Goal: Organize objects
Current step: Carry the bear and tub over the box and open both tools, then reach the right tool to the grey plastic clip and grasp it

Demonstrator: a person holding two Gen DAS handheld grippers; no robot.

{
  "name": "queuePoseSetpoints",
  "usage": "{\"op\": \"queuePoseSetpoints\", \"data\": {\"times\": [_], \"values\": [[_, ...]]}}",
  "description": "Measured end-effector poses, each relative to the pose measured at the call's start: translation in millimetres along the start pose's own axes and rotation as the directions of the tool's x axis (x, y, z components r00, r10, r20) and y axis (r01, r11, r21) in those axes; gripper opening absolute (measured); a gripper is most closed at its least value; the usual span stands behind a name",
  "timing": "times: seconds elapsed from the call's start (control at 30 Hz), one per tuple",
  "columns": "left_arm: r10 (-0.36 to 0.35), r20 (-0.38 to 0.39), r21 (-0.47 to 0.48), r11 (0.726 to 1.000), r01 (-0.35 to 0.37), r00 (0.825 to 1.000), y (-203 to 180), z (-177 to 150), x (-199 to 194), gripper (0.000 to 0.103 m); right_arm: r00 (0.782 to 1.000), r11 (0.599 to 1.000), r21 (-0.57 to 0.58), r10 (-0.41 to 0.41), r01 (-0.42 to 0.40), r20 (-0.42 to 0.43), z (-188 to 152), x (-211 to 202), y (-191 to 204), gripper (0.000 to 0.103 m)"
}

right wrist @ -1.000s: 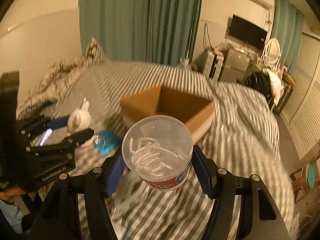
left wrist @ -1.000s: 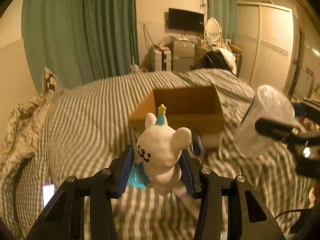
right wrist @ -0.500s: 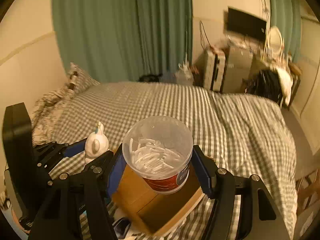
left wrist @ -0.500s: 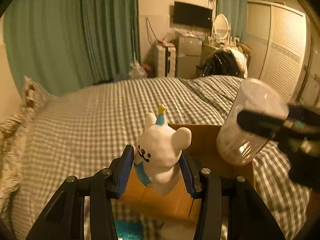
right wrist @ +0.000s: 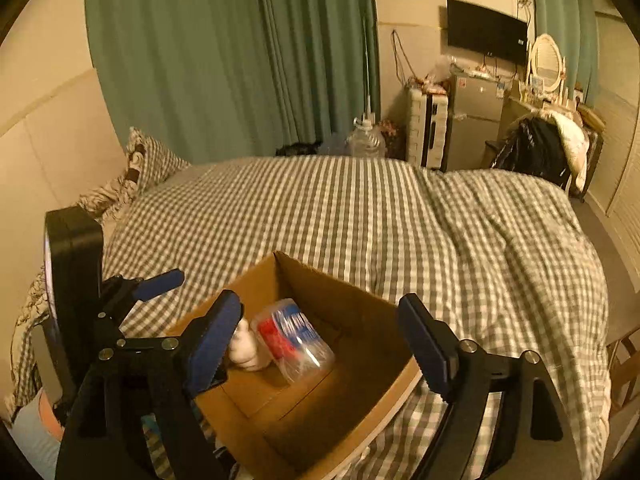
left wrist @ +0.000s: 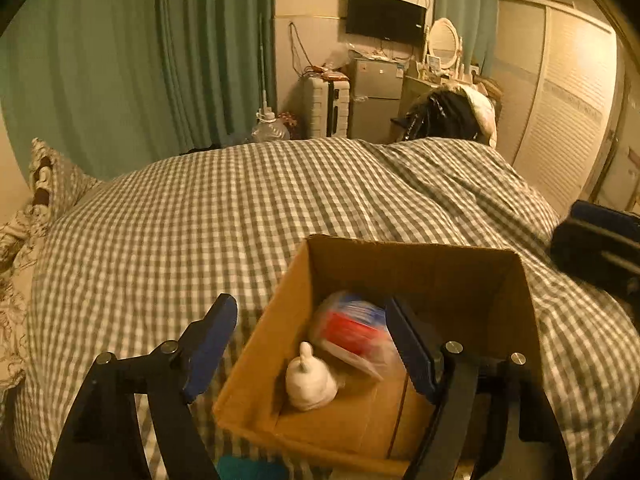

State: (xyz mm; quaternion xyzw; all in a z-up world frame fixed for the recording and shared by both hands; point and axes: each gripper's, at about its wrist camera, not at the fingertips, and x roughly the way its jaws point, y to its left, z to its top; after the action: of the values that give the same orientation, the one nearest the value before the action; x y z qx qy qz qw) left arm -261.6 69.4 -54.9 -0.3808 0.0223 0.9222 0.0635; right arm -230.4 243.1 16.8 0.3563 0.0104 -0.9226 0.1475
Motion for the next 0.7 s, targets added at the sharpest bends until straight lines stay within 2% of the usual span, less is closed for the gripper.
{"op": "queuePoseSetpoints", "data": {"times": [0.13, 0.3, 0.37, 0.53, 0.7], "values": [[0.036, 0.035, 0.012, 0.999, -0.037, 0.999, 13.8, -7.2, -41.0, 0.088, 1.0, 1.0, -0.021, -0.014, 0.014, 0.028, 4.6, -37.1, 12.3, 0.081], [0.057, 0.052, 0.005, 0.998, -0.057, 0.997, 33.2, -25.1, -97.2, 0.091, 0.998, 0.999, -0.041, -0.014, 0.016, 0.057, -0.3, -95.2, 30.6, 0.081], [0.073, 0.055, -0.003, 0.997, -0.073, 0.996, 38.4, -34.5, -113.8, 0.099, 0.998, 0.998, -0.054, -0.013, 0.017, 0.065, -5.3, -112.2, 38.0, 0.081], [0.11, 0.073, -0.007, 0.994, -0.11, 0.991, 49.2, -65.0, -148.2, 0.101, 0.996, 0.997, -0.079, -0.015, 0.022, 0.086, -35.4, -149.1, 57.5, 0.082], [0.116, 0.079, -0.014, 0.993, -0.116, 0.99, 53.2, -100.3, -167.2, 0.102, 0.992, 0.996, -0.067, -0.048, 0.056, 0.112, -80.1, -164.3, 68.6, 0.082]]}}
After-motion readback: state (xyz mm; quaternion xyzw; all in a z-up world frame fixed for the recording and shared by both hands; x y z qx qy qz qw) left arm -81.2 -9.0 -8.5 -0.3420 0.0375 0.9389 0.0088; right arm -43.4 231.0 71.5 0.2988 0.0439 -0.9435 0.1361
